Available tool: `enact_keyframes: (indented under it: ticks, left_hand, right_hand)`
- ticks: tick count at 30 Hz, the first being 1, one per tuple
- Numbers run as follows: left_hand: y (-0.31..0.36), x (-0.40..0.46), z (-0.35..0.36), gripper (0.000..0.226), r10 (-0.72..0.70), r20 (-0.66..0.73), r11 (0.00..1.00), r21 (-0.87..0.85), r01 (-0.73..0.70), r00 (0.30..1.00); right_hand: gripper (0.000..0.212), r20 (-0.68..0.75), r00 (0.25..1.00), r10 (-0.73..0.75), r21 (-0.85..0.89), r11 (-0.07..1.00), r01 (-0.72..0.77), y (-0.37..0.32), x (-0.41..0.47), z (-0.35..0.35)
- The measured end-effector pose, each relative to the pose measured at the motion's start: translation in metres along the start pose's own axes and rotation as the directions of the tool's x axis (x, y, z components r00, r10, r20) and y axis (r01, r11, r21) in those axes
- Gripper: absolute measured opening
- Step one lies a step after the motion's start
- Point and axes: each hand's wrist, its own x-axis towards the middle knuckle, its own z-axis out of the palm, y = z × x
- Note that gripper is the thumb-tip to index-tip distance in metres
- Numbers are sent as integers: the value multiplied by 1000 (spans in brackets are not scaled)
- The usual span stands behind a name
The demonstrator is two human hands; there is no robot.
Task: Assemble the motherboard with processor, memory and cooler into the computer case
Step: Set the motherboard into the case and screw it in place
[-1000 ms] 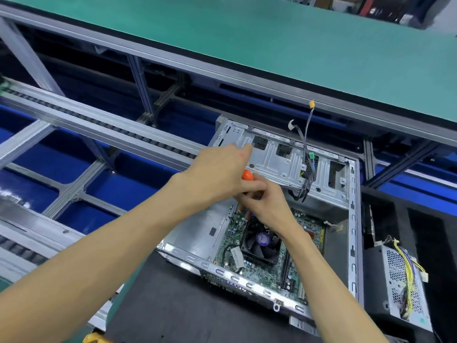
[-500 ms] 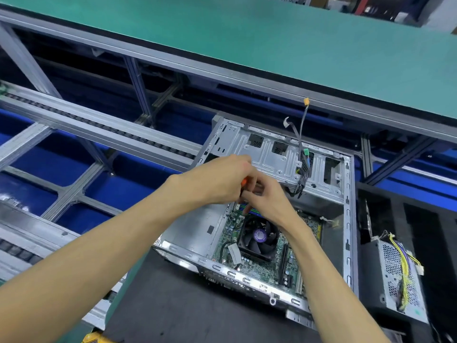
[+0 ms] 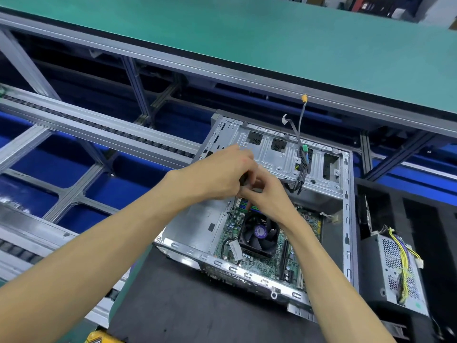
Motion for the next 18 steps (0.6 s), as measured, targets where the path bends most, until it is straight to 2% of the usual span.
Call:
enact_keyframes:
  ticks: [1, 3, 6, 9, 12, 14, 16, 18]
  left_hand:
    - [0, -1, -2, 27, 10, 11, 1000, -9, -10, 1000]
    - [1, -3, -1, 30, -15, -63, 1000, -7, 15, 998]
    - [3, -4, 3, 42, -143, -166, 987, 46, 153, 976]
    - [4, -1, -1, 22, -110, -82, 994, -21, 109, 991]
    - [2, 0, -4, 30, -25, 1, 1000, -10, 25, 1000]
    - [1, -2, -1, 34, -35, -63, 999, 8, 36, 997]
    - [0, -4, 4, 39, -117, -132, 992, 29, 122, 984]
    - [1, -2, 5, 37, -164, -140, 986, -40, 159, 977]
  right_hand:
    - [23, -17, 1000, 17, 4, 1000, -17, 0, 0, -1]
    - [21, -32, 998, 52, -9, 999, -52, 1, 0, -1]
    - [31, -40, 998, 56, -21, 998, -57, 3, -1, 2]
    - [31, 14, 1000, 3, -27, 1000, -2, 0, 0, 3]
    - [23, -8, 1000, 20, -17, 1000, -20, 2, 2, 0]
    - [23, -21, 999, 47, -9, 999, -48, 3, 2, 0]
    - [32, -34, 997, 68, -8, 998, -69, 4, 1, 1]
    - [36, -37, 997, 62, -28, 998, -63, 4, 1, 3]
